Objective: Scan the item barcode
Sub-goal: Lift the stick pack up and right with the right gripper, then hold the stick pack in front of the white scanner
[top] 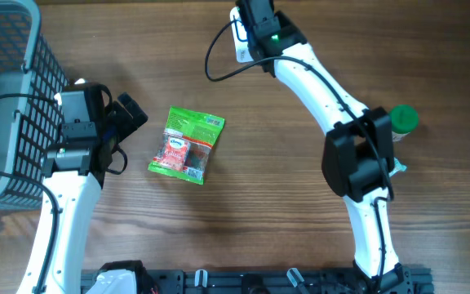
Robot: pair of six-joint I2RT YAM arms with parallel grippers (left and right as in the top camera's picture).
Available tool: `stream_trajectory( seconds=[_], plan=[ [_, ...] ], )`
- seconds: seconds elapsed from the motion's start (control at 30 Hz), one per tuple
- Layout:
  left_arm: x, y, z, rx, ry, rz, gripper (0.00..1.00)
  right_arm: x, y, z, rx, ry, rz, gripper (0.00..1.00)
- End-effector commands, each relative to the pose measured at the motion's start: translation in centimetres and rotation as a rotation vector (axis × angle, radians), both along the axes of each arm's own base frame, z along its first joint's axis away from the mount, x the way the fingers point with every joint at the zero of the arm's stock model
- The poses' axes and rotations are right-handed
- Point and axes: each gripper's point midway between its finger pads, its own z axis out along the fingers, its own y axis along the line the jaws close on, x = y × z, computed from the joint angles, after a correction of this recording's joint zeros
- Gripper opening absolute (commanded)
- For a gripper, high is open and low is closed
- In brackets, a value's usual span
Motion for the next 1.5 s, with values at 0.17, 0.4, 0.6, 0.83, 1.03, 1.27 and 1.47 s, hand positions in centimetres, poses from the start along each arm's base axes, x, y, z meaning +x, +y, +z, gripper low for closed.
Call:
stream_trajectory(
  seconds=[0.17, 0.4, 0.6, 0.83, 1.03, 1.27, 1.47],
  plan=[
    [0.0, 0.4, 0.1, 0.013, -0.001, 0.006, 1.0, 0.5, 0.0, -3.5, -0.196, 0.026, 0.023, 0.04],
    [0.0, 0.4, 0.1, 0.013, -0.002, 0.006, 1.0, -0.1, 1.7, -4.1, -0.215, 0.03, 0.055, 0.04],
    [0.0, 0.4, 0.1, 0.013, -0.001, 0.006, 1.0, -1.2, 4.2, -4.1, -0.276, 0.049, 0.143, 0.04],
    [0.0, 0.4, 0.1, 0.013, -0.001, 0.006, 1.0, -0.9, 3.3, -3.0, -0.322, 0.001, 0.084, 0.04],
    [0.0, 0.4, 0.1, 0.013, -0.002, 0.006, 1.0, 0.0, 1.3, -2.1, -0.359, -0.032, 0.025, 0.04],
    [0.0, 0.4, 0.1, 0.013, -0.001, 0.006, 1.0, -0.3, 1.0, -2.6, -0.372, 0.001, 0.04, 0.04],
    [0.0, 0.4, 0.1, 0.013, -0.002, 0.006, 1.0, -1.2, 0.7, -4.1, -0.388, 0.056, 0.057, 0.04]
  ],
)
